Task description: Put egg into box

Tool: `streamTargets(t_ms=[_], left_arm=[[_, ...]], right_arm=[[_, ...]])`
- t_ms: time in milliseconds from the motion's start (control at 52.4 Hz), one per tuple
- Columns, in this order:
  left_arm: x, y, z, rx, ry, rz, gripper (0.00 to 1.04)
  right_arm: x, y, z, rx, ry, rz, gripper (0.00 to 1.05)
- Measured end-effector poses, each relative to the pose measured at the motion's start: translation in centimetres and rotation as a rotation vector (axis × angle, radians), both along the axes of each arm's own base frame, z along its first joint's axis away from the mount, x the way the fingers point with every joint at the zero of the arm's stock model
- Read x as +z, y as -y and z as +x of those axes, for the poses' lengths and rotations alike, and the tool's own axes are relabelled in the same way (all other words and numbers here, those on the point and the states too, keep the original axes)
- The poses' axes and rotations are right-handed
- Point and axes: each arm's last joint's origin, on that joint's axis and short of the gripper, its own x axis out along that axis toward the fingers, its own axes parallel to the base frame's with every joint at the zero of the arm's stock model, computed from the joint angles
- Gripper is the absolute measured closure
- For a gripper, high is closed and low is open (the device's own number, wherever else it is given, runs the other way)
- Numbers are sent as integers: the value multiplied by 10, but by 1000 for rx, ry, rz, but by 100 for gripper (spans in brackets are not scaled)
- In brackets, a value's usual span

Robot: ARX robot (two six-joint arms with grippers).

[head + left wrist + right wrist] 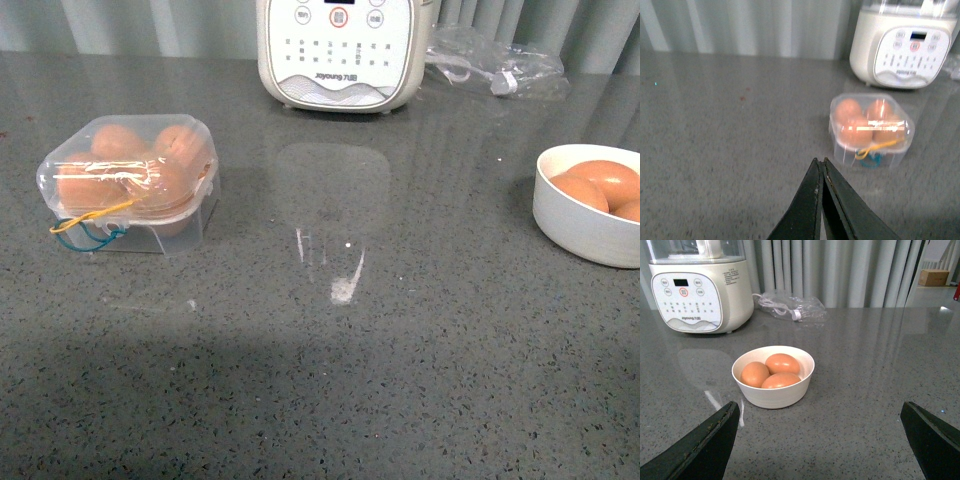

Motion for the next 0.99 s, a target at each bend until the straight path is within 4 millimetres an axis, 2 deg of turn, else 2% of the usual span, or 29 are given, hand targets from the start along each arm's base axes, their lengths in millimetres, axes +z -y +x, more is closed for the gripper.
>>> streamTargets(t_ms=[95, 401, 477, 840, 878, 992], left_arm=[[1, 0, -6, 0, 26, 0, 101], [1, 0, -6, 0, 23, -1, 100], [1, 0, -6, 0, 23, 0, 88], [1, 0, -6, 0, 23, 0, 8], [1, 0, -6, 0, 23, 1, 5], [1, 0, -6, 0, 23, 0, 7]], right_arm=[[0, 0, 0, 0, 0, 0, 7], [0, 0, 0, 0, 0, 0, 7], [0, 0, 0, 0, 0, 0, 7], [0, 0, 0, 0, 0, 0, 7], [0, 0, 0, 0, 0, 0, 7], [0, 0, 0, 0, 0, 0, 7]])
